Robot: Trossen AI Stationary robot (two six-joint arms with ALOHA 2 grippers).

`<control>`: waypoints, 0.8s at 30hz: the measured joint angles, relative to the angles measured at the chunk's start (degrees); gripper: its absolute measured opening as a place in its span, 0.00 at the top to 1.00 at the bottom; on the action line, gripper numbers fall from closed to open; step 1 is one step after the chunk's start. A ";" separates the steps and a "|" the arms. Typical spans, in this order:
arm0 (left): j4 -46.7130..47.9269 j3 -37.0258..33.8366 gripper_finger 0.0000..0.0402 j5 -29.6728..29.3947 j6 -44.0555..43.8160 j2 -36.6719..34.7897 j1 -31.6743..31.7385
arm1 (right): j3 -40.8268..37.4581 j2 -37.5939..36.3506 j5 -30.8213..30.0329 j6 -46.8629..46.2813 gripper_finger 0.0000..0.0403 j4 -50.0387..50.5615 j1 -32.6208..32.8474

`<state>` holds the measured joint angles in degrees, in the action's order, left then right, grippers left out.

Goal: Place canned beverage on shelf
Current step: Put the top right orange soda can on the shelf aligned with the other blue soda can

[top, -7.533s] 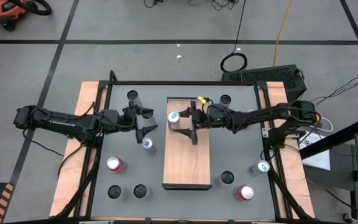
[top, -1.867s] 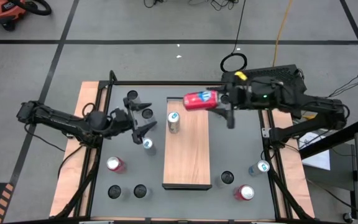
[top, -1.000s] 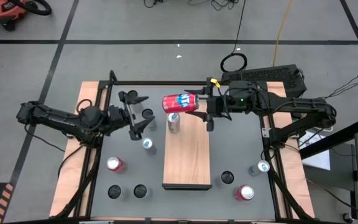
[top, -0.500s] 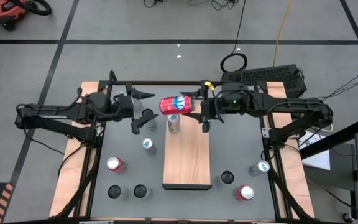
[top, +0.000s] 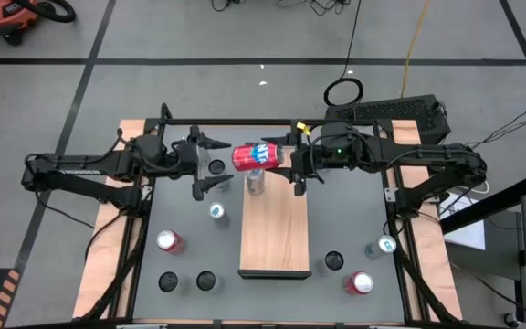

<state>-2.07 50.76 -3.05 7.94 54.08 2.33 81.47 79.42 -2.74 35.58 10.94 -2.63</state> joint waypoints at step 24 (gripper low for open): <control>-10.83 -0.07 0.05 8.78 -3.02 6.28 1.02 | 0.00 -0.04 7.33 5.97 0.41 -5.54 0.13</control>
<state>-12.90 50.70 5.73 4.92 60.37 3.35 81.47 79.37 4.59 41.55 5.40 -2.50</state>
